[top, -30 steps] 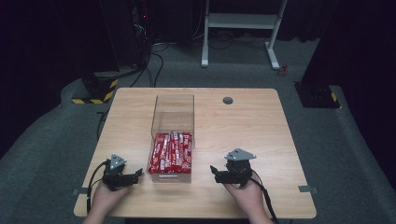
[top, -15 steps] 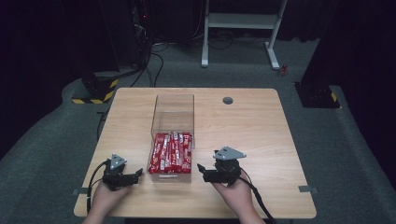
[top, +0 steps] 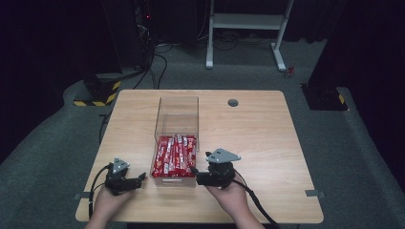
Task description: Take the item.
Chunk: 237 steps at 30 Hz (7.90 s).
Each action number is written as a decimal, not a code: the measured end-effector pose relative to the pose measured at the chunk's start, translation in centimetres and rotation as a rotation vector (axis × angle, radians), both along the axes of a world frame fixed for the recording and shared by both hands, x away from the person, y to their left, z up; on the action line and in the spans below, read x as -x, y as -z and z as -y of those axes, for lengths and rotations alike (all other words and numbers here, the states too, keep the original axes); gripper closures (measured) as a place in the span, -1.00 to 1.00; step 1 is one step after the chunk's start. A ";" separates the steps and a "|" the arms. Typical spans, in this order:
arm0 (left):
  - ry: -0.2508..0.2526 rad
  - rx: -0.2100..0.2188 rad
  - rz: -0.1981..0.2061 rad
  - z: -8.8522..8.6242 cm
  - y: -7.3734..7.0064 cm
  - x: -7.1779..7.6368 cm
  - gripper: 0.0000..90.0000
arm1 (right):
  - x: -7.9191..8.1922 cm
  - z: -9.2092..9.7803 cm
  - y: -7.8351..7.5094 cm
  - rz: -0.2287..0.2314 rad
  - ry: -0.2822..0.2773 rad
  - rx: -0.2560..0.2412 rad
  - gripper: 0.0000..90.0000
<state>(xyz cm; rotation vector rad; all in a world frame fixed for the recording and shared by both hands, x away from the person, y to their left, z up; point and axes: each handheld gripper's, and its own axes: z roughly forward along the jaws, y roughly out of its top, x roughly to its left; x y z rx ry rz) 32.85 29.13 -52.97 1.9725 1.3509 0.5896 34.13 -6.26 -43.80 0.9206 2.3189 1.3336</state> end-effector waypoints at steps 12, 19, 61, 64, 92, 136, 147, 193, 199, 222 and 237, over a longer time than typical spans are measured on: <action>0.012 -0.007 0.000 -0.1 0.0 -0.1 -0.65 | -0.2 -1.8 -0.1 -0.006 -0.013 0.004 -0.26; 0.018 -0.010 0.001 -0.1 0.0 -0.2 -0.65 | 0.1 -2.2 0.0 0.004 0.012 0.003 -0.11; 0.020 -0.008 0.001 -0.1 0.0 -0.2 -0.65 | 1.1 -2.1 0.3 -0.020 0.040 -0.041 0.95; 0.020 -0.008 0.002 -0.1 0.0 -0.2 -0.65 | 1.3 -1.9 0.4 -0.020 0.041 -0.058 0.96; 0.028 -0.004 0.003 0.0 0.0 -0.3 -0.65 | 1.8 0.5 0.3 0.022 0.024 -0.155 0.99; 0.031 -0.001 0.002 0.1 0.0 -0.3 -0.65 | 0.8 4.4 -0.8 0.076 0.114 -0.181 0.99; 0.031 0.000 0.003 0.1 0.0 -0.3 -0.65 | 0.0 5.4 -0.4 0.074 0.151 -0.162 0.99; 0.031 0.000 0.003 0.1 0.0 -0.3 -0.64 | -3.3 10.9 2.5 0.021 0.347 -0.107 0.99; 0.034 -0.001 0.005 0.1 0.0 -0.3 -0.64 | -3.8 11.5 3.3 0.004 0.371 -0.094 0.99; 0.036 -0.001 0.004 0.1 0.0 -0.3 -0.64 | -5.7 14.3 5.9 -0.071 0.471 -0.049 0.99; 0.038 0.000 0.003 0.1 0.0 -0.3 -0.64 | -6.7 14.7 7.2 -0.125 0.492 -0.017 0.99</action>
